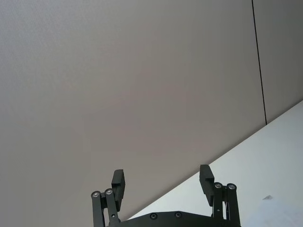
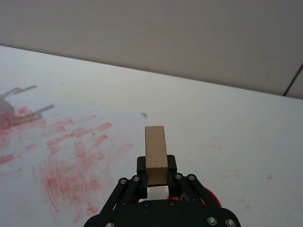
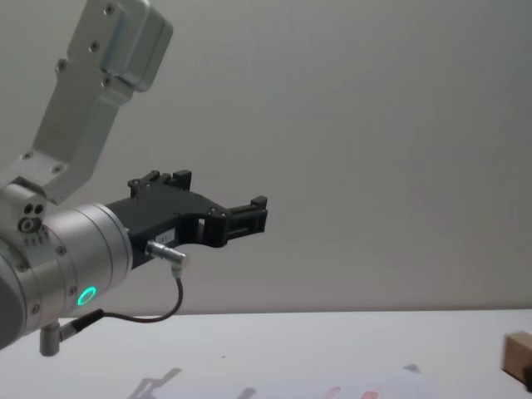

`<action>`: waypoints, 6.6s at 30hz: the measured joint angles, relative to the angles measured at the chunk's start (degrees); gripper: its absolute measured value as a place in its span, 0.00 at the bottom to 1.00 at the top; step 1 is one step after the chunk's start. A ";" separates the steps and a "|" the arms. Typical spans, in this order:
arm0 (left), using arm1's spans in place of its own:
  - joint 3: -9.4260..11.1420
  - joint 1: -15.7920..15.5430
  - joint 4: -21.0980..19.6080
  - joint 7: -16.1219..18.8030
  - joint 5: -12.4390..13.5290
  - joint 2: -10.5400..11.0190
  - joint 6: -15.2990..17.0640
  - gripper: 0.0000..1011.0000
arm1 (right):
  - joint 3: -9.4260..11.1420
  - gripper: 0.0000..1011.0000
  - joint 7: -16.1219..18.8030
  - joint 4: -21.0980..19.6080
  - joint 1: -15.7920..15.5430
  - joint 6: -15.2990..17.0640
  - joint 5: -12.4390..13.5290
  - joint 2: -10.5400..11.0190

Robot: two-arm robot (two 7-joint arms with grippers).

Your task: Use the one hand to pick up the stamp and affix it onto the A4 paper.

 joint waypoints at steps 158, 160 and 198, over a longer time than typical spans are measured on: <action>0.00 0.00 0.00 0.00 0.00 0.00 0.00 0.99 | 4.80 0.21 0.02 -2.97 -2.44 10.53 4.30 7.97; 0.00 0.00 0.00 0.00 0.00 0.00 0.00 0.99 | 4.71 0.21 -0.06 -2.80 -2.40 10.61 4.38 7.70; 0.00 0.00 0.00 0.00 0.00 0.00 0.00 0.99 | 3.45 0.73 2.53 0.60 1.82 10.79 2.82 4.85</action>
